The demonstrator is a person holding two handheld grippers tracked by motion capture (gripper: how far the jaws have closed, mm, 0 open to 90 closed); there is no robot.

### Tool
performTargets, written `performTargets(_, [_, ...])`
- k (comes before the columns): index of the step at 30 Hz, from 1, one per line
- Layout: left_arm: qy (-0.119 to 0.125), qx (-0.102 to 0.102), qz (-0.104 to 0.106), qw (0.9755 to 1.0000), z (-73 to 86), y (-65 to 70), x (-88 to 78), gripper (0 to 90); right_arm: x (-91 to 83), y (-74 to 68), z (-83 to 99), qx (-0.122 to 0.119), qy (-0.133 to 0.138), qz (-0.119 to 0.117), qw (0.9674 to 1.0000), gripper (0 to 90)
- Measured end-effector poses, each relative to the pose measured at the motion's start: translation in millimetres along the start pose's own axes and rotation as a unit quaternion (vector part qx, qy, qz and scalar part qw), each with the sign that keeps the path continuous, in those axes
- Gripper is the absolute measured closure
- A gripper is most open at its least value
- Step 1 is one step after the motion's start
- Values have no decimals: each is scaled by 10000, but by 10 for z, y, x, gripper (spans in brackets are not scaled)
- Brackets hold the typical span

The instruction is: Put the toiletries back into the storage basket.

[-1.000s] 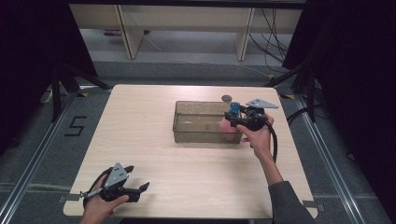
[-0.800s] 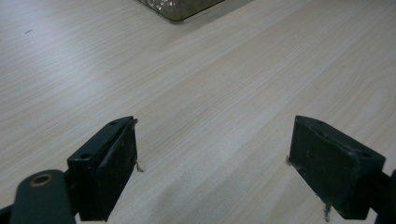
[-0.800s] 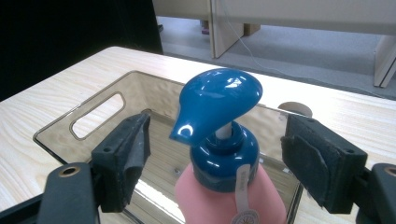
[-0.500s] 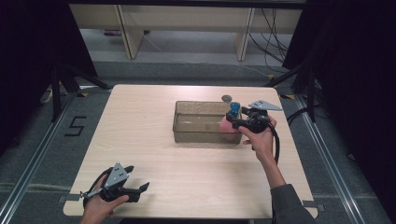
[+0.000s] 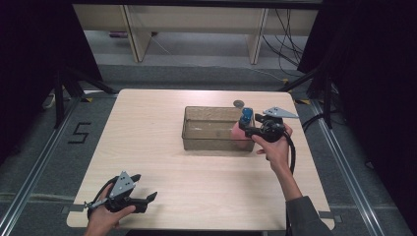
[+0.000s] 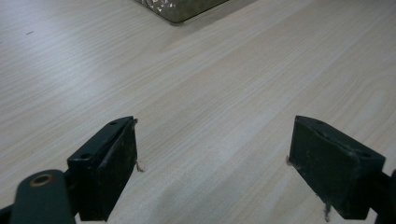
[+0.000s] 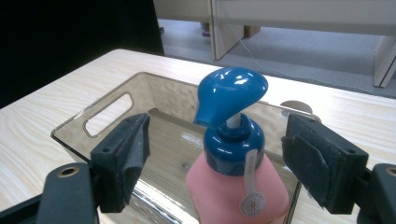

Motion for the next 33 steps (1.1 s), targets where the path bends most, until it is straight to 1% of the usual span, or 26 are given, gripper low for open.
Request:
performTargets(1, [8, 7, 6, 10000, -1, -1, 1, 149, -13, 22, -3, -151, 27, 94, 9998, 239])
performTargets(2, [14, 5, 2, 10000, -3, -2, 2, 149, -17, -4, -1, -30, -7, 5, 10000, 240])
performTargets(4, [17, 14, 0, 10000, -4, -3, 2, 149, -39, -1, -7, -75, -19, 83, 9999, 240])
performTargets(5, [12, 15, 2, 10000, -3, -1, 1, 148, -41, -30, -1, 82, -25, 56, 9999, 241])
performTargets(6, [-18, 36, -1, 10000, -1, -4, -4, 149, -38, -11, 1, -34, 17, 82, 10000, 241])
performTargets(8, [17, 7, 5, 10000, -4, 0, 2, 149, -55, -3, 10, -134, -14, 117, 9998, 241])
performTargets(9, [21, 2, 2, 10000, -4, -2, 3, 149, -60, -36, 15, 82, -28, 79, 9999, 241])
performTargets(11, [1, 14, 11, 10000, -1, -1, 0, 148, -69, -21, 22, -6, -42, 93, 9999, 241])
performTargets(12, [15, 2, 9, 10000, -3, -1, 3, 149, -72, -9, 23, -128, 32, 142, 9998, 241])
performTargets(13, [20, -1, 7, 10000, -4, -2, 3, 148, -78, -35, 30, 38, 7, 106, 9999, 241])
performTargets(15, [14, 2, 12, 10000, -3, -1, 4, 149, -91, -23, 35, -68, -1, 143, 9999, 241])
performTargets(16, [12, 0, 13, 10000, -2, -1, 3, 149, -101, -37, 38, 39, -5, 92, 9999, 241])
performTargets(17, [14, -5, 12, 10000, -2, -1, 3, 148, -107, -21, 36, -106, 27, 163, 9998, 241])
performTargets(18, [21, -6, 9, 10000, -4, -2, 3, 149, -117, -18, 41, -151, 2, 190, 9997, 241])
performTargets(19, [33, 1, 9, 10000, -6, -4, 4, 149, -126, -43, 44, -22, -24, 107, 9999, 241])
performTargets(20, [31, 3, 12, 10000, -5, -4, 3, 149, -134, -47, 44, 0, 22, 118, 9999, 241])
performTargets(21, [23, 6, 13, 10000, -4, -2, 3, 148, -140, -44, 40, -57, 40, 106, 9999, 241])
performTargets(23, [19, 2, 12, 10000, -3, -1, 3, 149, -153, -46, 45, -62, 14, 133, 9999, 242])
performTargets(24, [4, 27, -7, 10000, -4, -3, -2, 149, -169, -65, 47, 51, 33, 114, 9999, 241])
performTargets(26, [-6, 44, -10, 10000, -5, -7, -5, 148, -175, -42, 51, -137, 69, 199, 9997, 241])
performTargets(27, [-6, 44, -10, 10000, -5, -7, -5, 149, -184, -51, 54, -83, -3, 163, 9998, 241])
performTargets(28, [-4, 65, -27, 10000, -6, -12, -4, 149, -198, -82, 58, 95, 1, 130, 9999, 242])
performTargets(30, [6, 28, 7, 10000, -4, -5, 0, 149, -194, -65, 57, -57, 61, 104, 9999, 242])
performTargets(31, [6, 28, 7, 10000, -4, -5, 0, 149, -202, -46, 55, -217, 89, 211, 9995, 242])
performTargets(32, [2, 32, 8, 10000, -4, -4, 0, 149, -204, -70, 59, -94, 65, 138, 9998, 242])
performTargets(33, [3, 30, 7, 10000, -4, -4, 0, 149, -207, -68, 58, -133, 76, 142, 9998, 242])
Point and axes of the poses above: each handheld gripper's, and its own axes: x roughly forward along the jaws, z roughly out of its underside, y roughly to its right, the point moved 4 cm from there along x, roughly forward along the jaws, and after that the axes turned 7 degrees about -x, right-handed, at the moved point
